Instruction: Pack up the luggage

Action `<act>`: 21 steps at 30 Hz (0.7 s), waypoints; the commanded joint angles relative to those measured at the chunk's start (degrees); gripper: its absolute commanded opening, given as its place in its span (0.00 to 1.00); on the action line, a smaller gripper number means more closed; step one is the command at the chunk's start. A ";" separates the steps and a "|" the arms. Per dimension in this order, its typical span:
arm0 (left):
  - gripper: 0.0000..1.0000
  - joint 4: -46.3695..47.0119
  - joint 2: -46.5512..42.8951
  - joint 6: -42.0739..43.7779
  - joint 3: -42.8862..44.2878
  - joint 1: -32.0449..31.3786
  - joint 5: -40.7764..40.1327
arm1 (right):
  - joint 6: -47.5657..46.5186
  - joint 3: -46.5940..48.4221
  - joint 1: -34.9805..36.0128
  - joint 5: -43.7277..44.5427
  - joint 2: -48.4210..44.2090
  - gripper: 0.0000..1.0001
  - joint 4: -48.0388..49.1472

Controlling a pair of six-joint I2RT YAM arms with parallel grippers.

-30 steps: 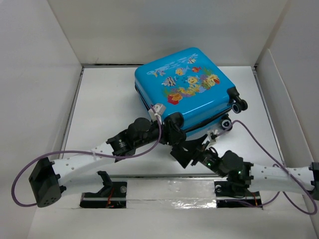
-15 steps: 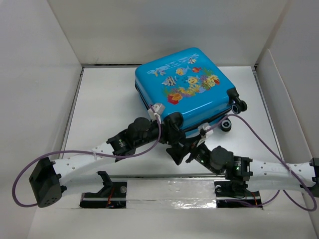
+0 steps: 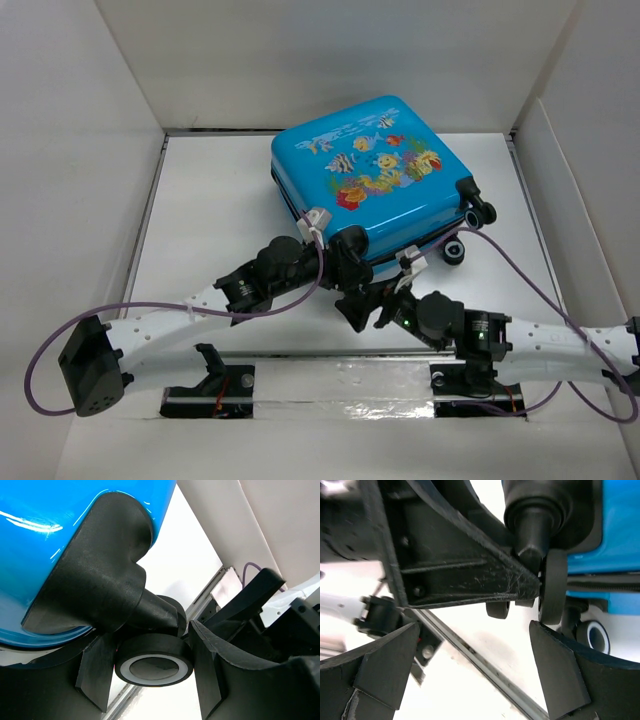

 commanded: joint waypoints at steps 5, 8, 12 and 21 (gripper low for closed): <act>0.00 11.71 -3.68 -0.87 1.61 -1.12 6.59 | 1.64 4.68 -1.34 11.76 2.48 0.98 -18.33; 0.00 11.80 -3.69 -0.69 1.35 -1.12 6.68 | 0.43 1.79 -1.34 11.85 0.29 0.98 -13.44; 0.00 11.71 -3.68 -0.52 1.52 -1.12 6.94 | -1.41 1.69 -1.86 12.20 0.98 0.98 -11.32; 0.00 12.94 -3.07 -1.05 -0.58 -1.12 6.24 | -10.91 4.94 -1.86 4.65 6.25 0.94 1.69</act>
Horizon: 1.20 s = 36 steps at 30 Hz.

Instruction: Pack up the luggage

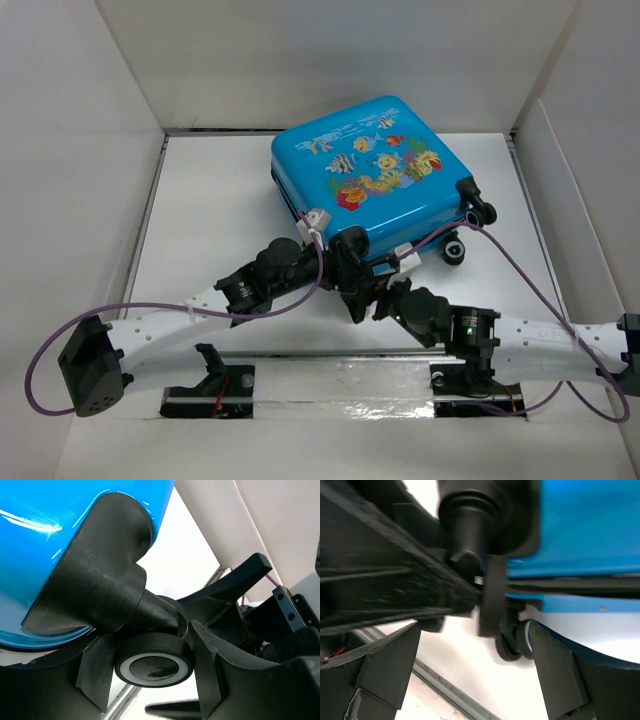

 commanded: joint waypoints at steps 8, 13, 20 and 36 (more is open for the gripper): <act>0.00 11.85 -2.94 -0.96 -0.22 -1.15 6.00 | -4.82 -0.18 -0.20 -1.25 -0.67 0.94 15.43; 0.00 12.55 -3.29 -2.10 -1.45 -1.15 6.61 | -7.55 -2.56 -1.61 3.76 0.11 0.80 23.43; 0.00 13.61 -4.96 -3.68 -3.56 -1.15 6.96 | -8.08 -2.82 -3.10 5.18 3.97 0.65 28.26; 0.32 -1.33 -28.38 -4.98 -17.23 -1.15 -22.52 | -1.14 -5.02 -3.63 0.44 5.65 0.00 33.64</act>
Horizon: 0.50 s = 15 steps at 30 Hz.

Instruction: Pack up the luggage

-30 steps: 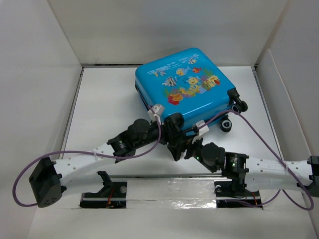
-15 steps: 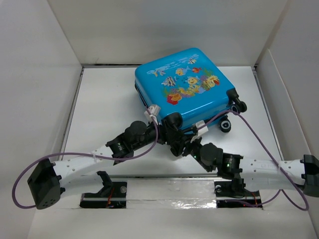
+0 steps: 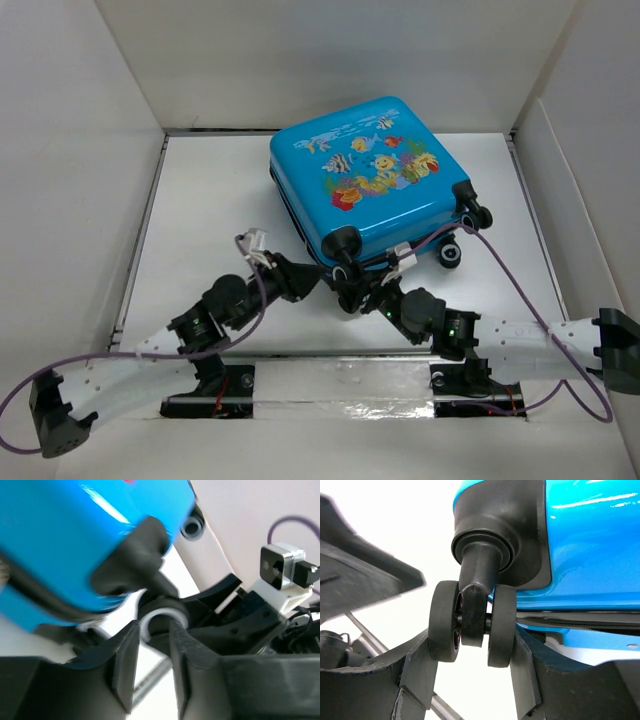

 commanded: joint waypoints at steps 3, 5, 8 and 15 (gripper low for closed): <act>0.13 -1.60 -12.72 -3.76 -11.96 -0.36 -13.80 | 2.47 1.12 -1.40 0.74 -1.08 0.00 7.77; 0.13 3.58 -11.17 -2.54 -13.83 -0.88 -11.87 | 2.47 1.90 -1.40 -0.57 -0.56 0.00 7.77; 0.13 8.86 -2.74 -0.35 -13.84 -3.86 -13.25 | 2.65 2.78 -1.40 -2.07 -0.20 0.00 8.03; 0.36 22.57 17.64 4.49 -8.84 -10.47 -27.39 | 3.26 6.38 -1.40 -4.54 0.59 0.00 6.19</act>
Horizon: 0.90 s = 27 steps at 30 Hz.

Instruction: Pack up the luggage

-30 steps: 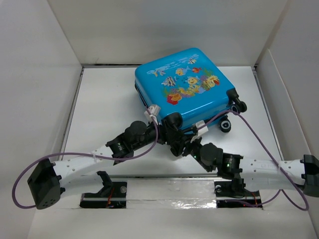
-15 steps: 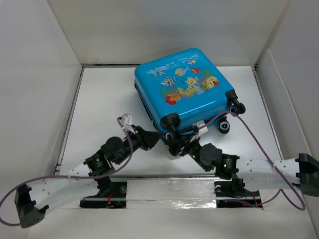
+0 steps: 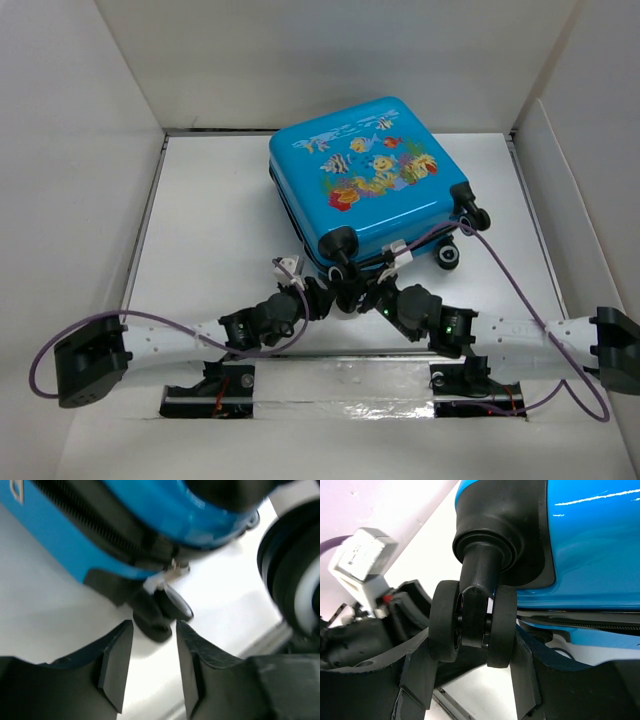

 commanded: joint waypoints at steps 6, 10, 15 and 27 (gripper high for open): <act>0.42 21.45 11.43 5.42 5.51 -1.25 -10.85 | 1.32 6.97 -0.90 -4.47 0.99 0.00 6.44; 0.36 25.85 14.77 5.51 5.86 -1.25 -13.82 | 1.93 6.62 -0.90 -5.87 1.87 0.00 8.02; 0.25 28.39 17.94 4.46 6.31 -1.77 -20.50 | 2.38 5.91 -0.90 -8.07 2.48 0.00 9.79; 0.15 43.86 20.58 4.37 4.02 -4.50 -30.26 | 4.57 6.18 -0.90 -11.58 7.58 0.00 12.42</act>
